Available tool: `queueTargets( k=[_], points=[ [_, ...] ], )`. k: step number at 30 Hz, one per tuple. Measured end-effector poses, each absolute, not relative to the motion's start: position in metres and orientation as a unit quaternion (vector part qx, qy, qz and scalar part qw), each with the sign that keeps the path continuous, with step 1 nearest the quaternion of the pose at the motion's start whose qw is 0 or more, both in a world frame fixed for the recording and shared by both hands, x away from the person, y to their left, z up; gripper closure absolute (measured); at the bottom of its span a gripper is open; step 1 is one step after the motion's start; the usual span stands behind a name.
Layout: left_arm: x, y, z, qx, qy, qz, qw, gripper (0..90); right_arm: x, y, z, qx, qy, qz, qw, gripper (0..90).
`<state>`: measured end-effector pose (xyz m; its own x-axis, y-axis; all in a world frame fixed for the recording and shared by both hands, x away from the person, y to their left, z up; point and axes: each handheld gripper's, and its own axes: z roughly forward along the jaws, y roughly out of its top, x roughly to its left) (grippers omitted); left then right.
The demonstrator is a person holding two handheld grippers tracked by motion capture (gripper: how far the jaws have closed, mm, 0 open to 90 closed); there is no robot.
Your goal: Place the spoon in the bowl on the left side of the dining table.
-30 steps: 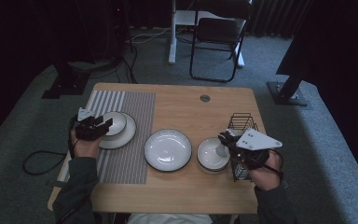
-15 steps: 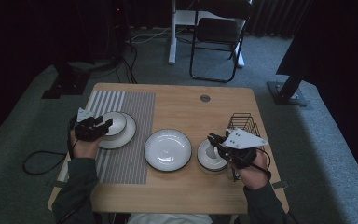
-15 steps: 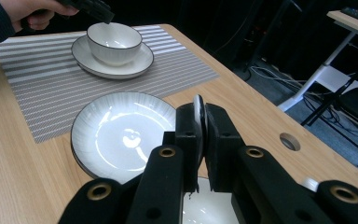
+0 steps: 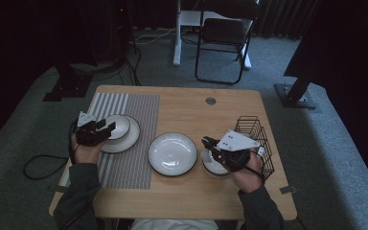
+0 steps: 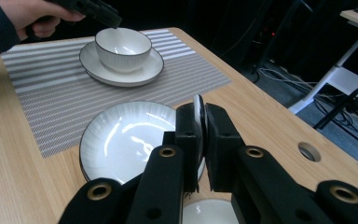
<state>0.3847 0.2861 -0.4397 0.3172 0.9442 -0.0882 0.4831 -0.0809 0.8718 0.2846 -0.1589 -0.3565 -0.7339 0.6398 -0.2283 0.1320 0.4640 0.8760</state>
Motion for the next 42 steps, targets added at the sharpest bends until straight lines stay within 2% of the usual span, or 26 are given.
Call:
queueTargets(
  k=[42],
  points=[
    [0.369, 0.282, -0.435, 0.689, 0.506, 0.285, 0.433, 53.5, 0.321, -0.104, -0.363, 0.234, 0.803, 0.484, 0.257, 85.0]
  ],
)
